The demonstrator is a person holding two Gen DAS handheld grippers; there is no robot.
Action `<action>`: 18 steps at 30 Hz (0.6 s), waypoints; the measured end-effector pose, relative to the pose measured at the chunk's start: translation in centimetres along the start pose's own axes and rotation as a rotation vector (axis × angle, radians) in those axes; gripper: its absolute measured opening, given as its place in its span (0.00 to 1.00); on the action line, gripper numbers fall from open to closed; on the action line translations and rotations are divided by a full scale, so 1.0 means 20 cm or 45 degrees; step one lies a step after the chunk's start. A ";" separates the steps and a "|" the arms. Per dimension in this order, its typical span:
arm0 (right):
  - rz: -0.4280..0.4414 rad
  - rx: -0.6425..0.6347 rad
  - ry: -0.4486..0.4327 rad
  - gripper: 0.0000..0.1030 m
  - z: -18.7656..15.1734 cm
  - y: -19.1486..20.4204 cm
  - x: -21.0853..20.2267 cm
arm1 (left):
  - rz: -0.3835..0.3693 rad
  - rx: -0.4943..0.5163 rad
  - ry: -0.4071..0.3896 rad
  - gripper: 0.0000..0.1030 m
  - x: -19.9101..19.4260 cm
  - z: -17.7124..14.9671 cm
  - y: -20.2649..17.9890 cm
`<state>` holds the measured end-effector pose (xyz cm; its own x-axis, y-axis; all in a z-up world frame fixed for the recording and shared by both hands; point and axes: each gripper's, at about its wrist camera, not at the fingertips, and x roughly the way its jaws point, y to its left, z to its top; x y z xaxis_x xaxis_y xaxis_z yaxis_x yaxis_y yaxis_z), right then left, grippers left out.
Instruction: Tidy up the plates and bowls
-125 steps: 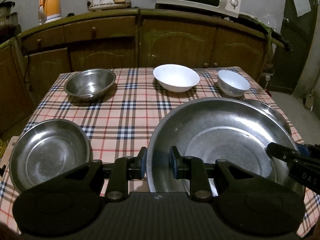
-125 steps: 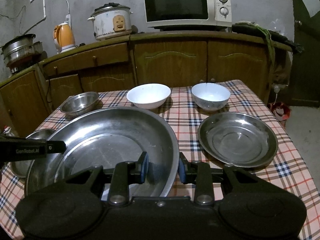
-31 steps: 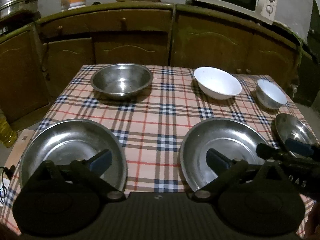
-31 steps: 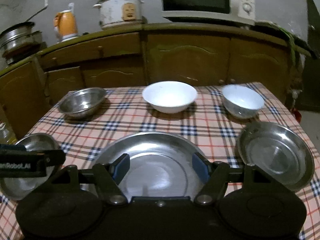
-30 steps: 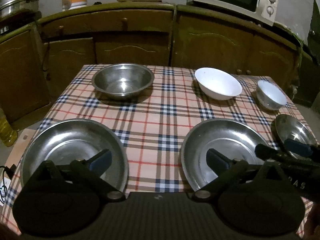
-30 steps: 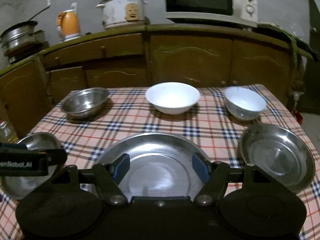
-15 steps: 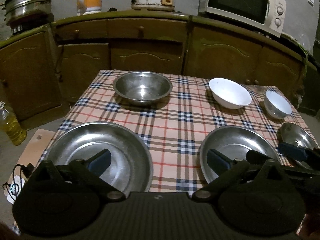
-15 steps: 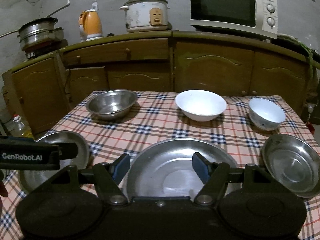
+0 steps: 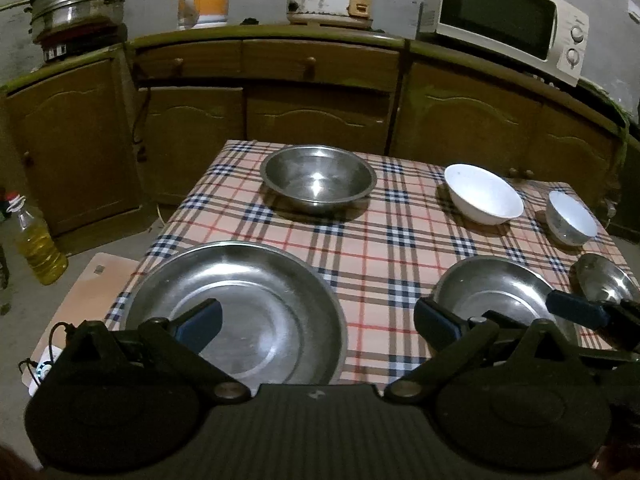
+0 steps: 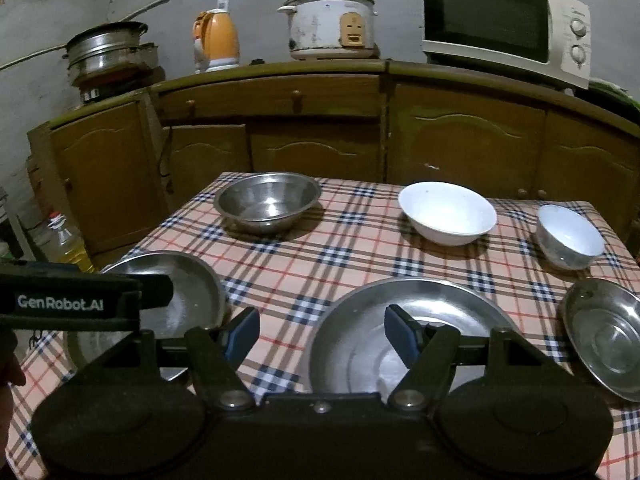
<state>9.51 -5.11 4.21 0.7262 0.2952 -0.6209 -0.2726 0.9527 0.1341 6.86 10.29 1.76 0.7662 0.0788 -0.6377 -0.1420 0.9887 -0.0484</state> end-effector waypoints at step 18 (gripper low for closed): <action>0.124 -0.067 0.048 0.79 -0.01 0.26 0.11 | 0.069 -0.086 0.020 1.00 0.00 -0.06 0.25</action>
<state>9.65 0.44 3.33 0.6703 0.3826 -0.6359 -0.3745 0.9142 0.1552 5.38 14.99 0.57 0.7464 0.1291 -0.6529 -0.2251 0.9722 -0.0651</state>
